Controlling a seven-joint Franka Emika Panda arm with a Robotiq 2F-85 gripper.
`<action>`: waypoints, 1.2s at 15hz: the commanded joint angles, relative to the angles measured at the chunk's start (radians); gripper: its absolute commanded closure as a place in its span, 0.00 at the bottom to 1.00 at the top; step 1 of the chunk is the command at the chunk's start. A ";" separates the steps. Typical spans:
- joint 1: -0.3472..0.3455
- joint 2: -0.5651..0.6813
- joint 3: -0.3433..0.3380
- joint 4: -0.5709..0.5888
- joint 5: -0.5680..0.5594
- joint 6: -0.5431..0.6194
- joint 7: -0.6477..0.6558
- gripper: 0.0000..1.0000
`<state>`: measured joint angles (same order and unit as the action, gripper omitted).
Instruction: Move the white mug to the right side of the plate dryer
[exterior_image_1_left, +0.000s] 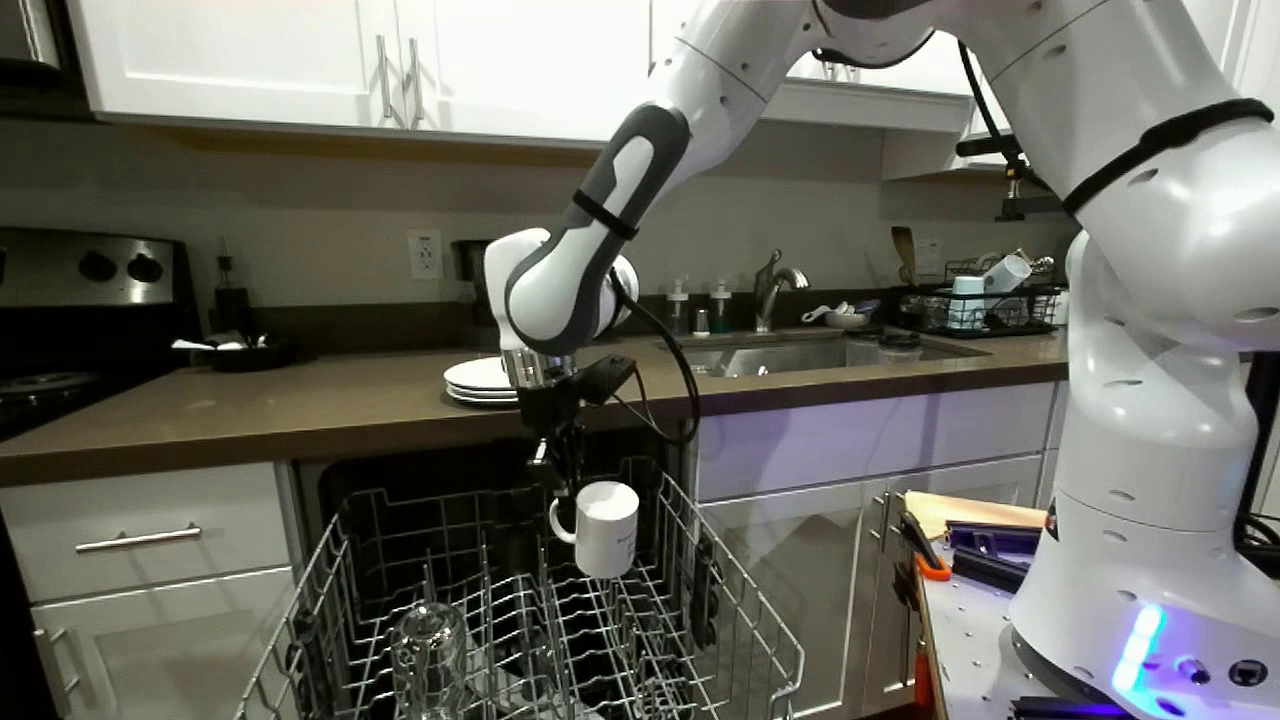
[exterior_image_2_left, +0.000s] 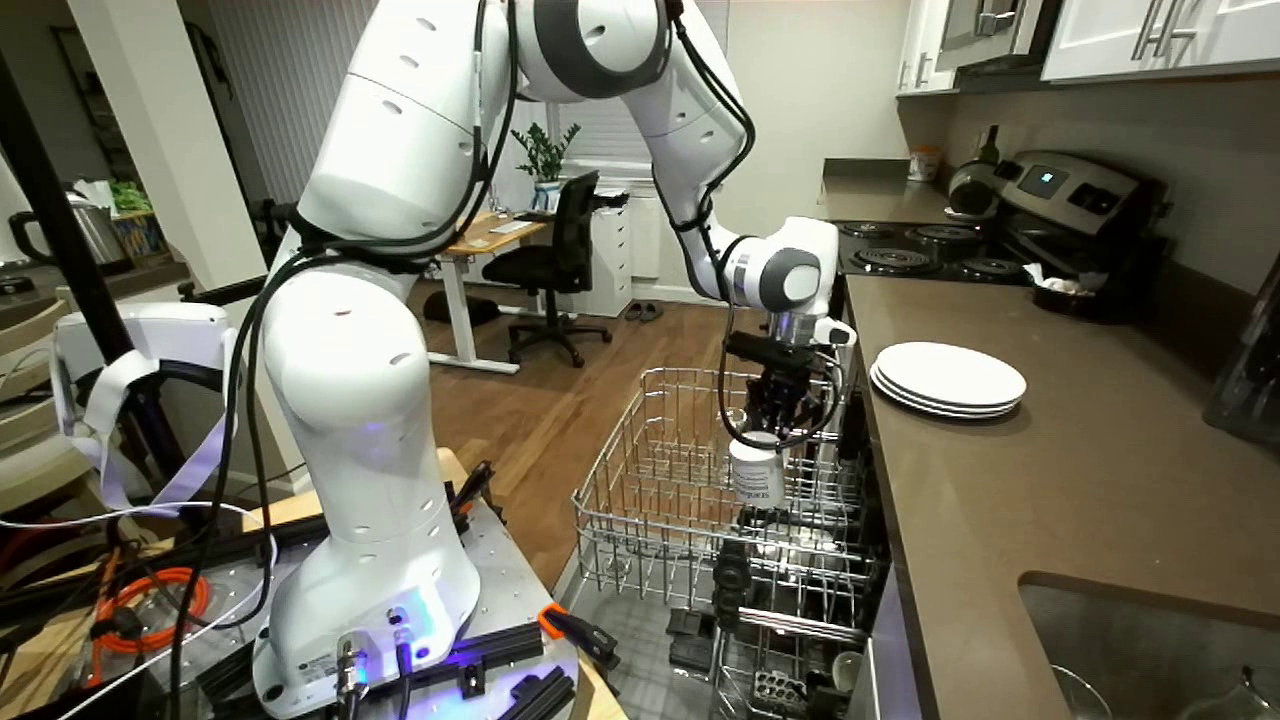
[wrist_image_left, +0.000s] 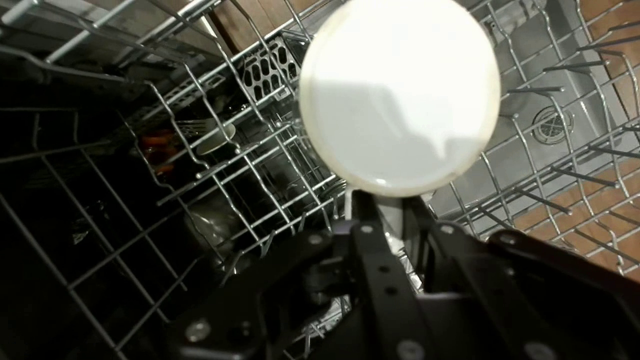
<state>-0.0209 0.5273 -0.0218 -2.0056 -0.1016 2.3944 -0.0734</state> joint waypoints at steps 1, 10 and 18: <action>-0.031 0.044 0.011 0.038 0.053 -0.009 -0.010 0.94; -0.062 0.156 0.017 0.079 0.103 0.026 -0.012 0.94; -0.060 0.260 0.031 0.120 0.113 0.107 -0.012 0.94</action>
<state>-0.0666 0.7531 -0.0101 -1.9123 -0.0114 2.4803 -0.0734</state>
